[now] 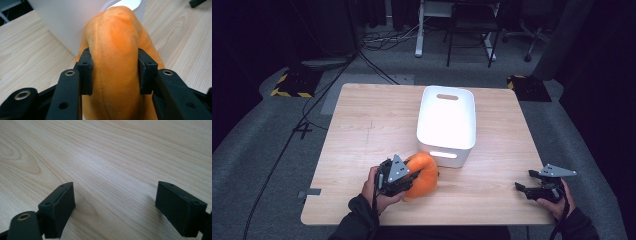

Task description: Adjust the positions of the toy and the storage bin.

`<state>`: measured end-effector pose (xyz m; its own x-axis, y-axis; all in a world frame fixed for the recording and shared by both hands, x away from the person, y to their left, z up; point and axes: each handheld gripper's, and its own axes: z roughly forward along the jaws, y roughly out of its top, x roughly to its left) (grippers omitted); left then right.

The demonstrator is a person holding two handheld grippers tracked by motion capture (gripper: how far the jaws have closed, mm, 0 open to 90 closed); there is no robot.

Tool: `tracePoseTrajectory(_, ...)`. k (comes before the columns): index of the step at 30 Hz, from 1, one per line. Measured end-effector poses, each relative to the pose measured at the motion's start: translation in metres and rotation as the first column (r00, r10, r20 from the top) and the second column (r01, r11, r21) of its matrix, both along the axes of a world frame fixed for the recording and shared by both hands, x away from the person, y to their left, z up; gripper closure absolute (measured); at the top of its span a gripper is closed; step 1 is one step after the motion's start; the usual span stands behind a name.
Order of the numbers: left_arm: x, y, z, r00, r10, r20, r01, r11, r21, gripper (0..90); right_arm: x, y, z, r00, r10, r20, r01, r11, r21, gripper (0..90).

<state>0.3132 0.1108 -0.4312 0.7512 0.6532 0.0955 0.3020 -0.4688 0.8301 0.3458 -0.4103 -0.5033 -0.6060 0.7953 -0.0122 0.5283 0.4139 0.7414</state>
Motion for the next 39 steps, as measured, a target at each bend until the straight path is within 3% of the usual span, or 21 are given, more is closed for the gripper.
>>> tracePoseTrajectory(6, -0.002, 0.023, 0.001, 0.9979, 0.063, 0.012, -0.063, 0.9975, 0.030, 57.9, 0.000, 0.001, 0.000, 1.0000, 0.002, 0.000, -0.002, 1.000, -0.001, 15.4)
tracePoseTrajectory(11, -0.003, 0.048, 0.000, 0.9911, 0.133, 0.013, -0.133, 0.9908, 0.025, 57.9, 0.000, 0.004, 0.001, 0.9999, 0.010, -0.006, -0.010, 1.000, -0.003, 16.8)
tracePoseTrajectory(13, -0.003, 0.057, 0.000, 0.9875, 0.157, 0.012, -0.158, 0.9873, 0.019, 57.8, 0.002, 0.003, 0.005, 0.9992, 0.022, -0.033, -0.023, 1.000, -0.017, 28.8)
tracePoseTrajectory(14, -0.003, 0.061, -0.001, 0.9852, 0.171, 0.012, -0.171, 0.9851, 0.016, 57.8, 0.003, 0.003, 0.007, 0.9990, 0.034, -0.031, -0.035, 0.999, -0.019, 28.7)
tracePoseTrajectory(15, -0.003, 0.065, -0.001, 0.9835, 0.180, 0.013, -0.180, 0.9835, 0.012, 57.8, 0.004, 0.005, 0.009, 0.9997, 0.022, -0.014, -0.022, 1.000, 0.006, 24.2)
tracePoseTrajectory(17, -0.002, 0.072, -0.002, 0.9794, 0.202, 0.007, -0.202, 0.9794, 0.003, 57.8, 0.007, 0.007, 0.017, 0.9997, 0.020, 0.013, -0.021, 0.998, 0.067, 24.5)
tracePoseTrajectory(19, -0.003, 0.077, -0.003, 0.9772, 0.212, 0.013, -0.212, 0.9773, 0.004, 57.8, 0.010, 0.013, 0.028, 0.9989, 0.013, 0.046, -0.017, 0.996, 0.082, 23.7)
tracePoseTrajectory(24, -0.003, 0.081, -0.004, 0.9758, 0.218, 0.009, -0.218, 0.9759, -0.006, 57.8, 0.025, 0.043, 0.064, 0.9907, 0.057, 0.124, -0.069, 0.993, 0.094, 24.6)
tracePoseTrajectory(31, -0.004, 0.080, -0.004, 0.9779, 0.208, 0.019, -0.208, 0.9780, 0.010, 57.9, 0.052, 0.095, 0.102, 0.9759, 0.092, 0.197, -0.120, 0.984, 0.130, 24.5)
tracePoseTrajectory(33, -0.004, 0.080, -0.005, 0.9784, 0.206, 0.018, -0.206, 0.9786, 0.000, 57.8, 0.064, 0.116, 0.117, 0.9711, 0.122, 0.205, -0.151, 0.979, 0.135, 24.6)
tracePoseTrajectory(35, -0.004, 0.079, -0.005, 0.9792, 0.202, 0.023, -0.202, 0.9794, 0.007, 57.8, 0.071, 0.131, 0.126, 0.9679, 0.124, 0.219, -0.153, 0.981, 0.120, 24.8)
tracePoseTrajectory(39, -0.004, 0.077, -0.006, 0.9803, 0.194, 0.036, -0.195, 0.9807, 0.015, 57.7, 0.085, 0.152, 0.133, 0.9709, 0.124, 0.205, -0.150, 0.982, 0.115, 24.8)
